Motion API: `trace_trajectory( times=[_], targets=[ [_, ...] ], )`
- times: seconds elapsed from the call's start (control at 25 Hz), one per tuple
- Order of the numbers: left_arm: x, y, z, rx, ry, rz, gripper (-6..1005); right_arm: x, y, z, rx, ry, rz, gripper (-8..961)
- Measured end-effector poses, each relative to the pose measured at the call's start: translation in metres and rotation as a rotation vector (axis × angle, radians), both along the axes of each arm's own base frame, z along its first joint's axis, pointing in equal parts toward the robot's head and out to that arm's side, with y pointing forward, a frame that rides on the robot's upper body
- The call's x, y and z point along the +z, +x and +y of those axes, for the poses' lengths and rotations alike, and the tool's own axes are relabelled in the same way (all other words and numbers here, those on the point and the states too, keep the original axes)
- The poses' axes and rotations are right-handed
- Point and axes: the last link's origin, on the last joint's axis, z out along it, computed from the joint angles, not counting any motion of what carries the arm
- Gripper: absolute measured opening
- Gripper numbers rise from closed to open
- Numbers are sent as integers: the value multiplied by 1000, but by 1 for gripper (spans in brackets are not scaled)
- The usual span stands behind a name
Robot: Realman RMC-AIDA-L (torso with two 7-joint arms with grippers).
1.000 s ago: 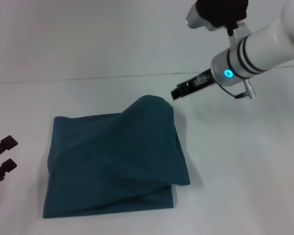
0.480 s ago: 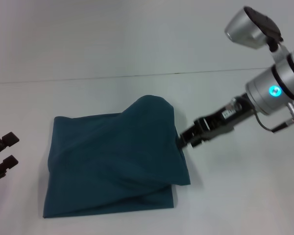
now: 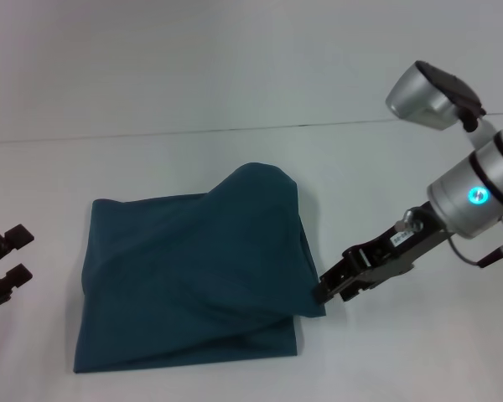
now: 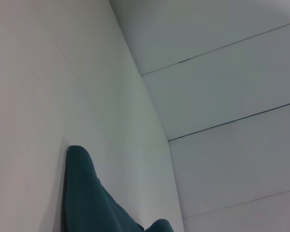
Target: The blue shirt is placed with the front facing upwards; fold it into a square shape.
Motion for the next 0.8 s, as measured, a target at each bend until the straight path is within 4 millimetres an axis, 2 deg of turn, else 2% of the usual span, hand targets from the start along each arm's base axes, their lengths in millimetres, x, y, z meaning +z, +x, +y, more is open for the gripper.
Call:
trace_trajectory(
  times=[0.32,0.8],
  targets=[
    [0,0,0,0,-1,1,937,-20,6,1,-18,22,11,475],
    [-1,0,-1,1,-4,2,936,-32,3,1,-24,28,49,430]
  ],
)
